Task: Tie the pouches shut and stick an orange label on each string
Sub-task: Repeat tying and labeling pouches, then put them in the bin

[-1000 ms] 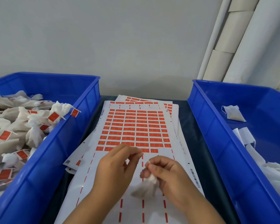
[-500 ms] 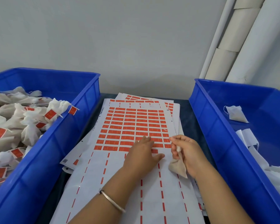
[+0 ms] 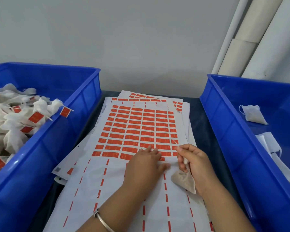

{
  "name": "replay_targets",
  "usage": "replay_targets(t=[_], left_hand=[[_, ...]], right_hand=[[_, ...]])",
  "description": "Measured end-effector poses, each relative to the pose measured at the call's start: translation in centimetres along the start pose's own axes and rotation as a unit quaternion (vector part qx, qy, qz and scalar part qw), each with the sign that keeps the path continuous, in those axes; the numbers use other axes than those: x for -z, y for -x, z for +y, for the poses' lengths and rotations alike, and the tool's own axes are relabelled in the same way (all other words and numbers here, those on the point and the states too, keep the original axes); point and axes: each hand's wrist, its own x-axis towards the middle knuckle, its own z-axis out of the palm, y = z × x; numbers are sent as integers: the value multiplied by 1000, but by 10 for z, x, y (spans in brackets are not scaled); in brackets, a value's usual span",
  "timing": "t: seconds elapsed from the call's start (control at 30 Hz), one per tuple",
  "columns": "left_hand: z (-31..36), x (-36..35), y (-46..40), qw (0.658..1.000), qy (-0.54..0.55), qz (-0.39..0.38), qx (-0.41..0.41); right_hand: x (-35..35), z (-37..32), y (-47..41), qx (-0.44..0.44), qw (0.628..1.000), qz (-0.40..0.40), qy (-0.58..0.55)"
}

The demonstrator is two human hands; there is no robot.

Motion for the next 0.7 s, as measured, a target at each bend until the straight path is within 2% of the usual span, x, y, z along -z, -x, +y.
replay_targets(t=[0.2,0.47,0.7], left_hand=[[2,6,9,997,49,59,-28],[-1,9,1,1000,14,-1,-27],[-3,8,2,997,-28,13,-71]], right_hand=[[0,1,1,6,1000,-4,1],[1,1,3,14,1000,-11,6],[2,1,2,12,1000,-16,7]])
